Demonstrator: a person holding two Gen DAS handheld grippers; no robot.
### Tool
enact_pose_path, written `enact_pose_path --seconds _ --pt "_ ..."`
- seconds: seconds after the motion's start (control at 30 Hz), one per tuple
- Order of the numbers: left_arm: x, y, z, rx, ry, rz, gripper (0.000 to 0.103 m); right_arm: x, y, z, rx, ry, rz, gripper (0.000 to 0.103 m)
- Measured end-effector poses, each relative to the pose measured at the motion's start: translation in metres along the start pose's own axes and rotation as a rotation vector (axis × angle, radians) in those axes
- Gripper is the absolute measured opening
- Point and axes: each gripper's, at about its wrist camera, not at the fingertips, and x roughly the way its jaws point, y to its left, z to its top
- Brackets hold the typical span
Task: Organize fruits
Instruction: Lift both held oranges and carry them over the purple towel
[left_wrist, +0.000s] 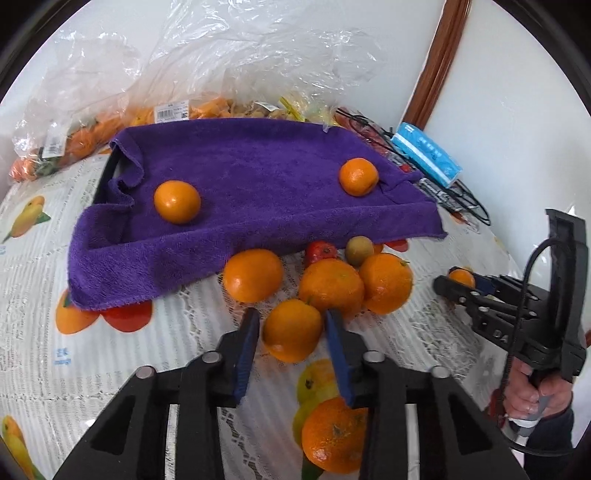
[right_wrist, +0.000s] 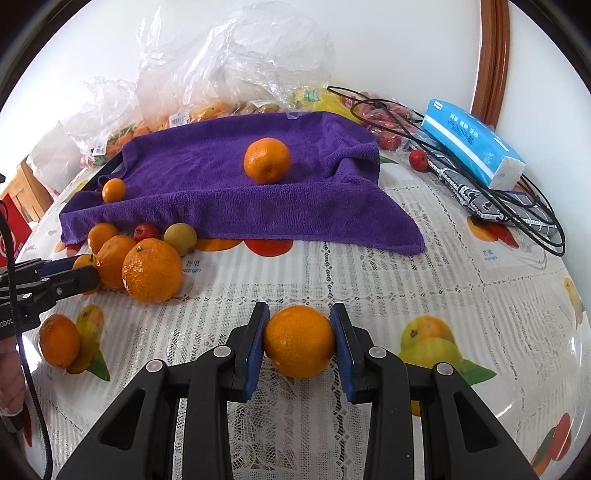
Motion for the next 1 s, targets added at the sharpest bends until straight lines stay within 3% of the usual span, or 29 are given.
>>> enact_pose_path --seconds 0.47,1.0 --pt "-0.034 0.01 0.0 -0.049 -0.088 0.019 0.031 -0.02 0.006 0.01 -0.004 -0.049 -0.016 0.034" --pt "-0.06 0.015 0.056 -0.093 -0.229 0.094 0.031 -0.035 0.006 0.078 0.033 -0.175 0.009 0.034"
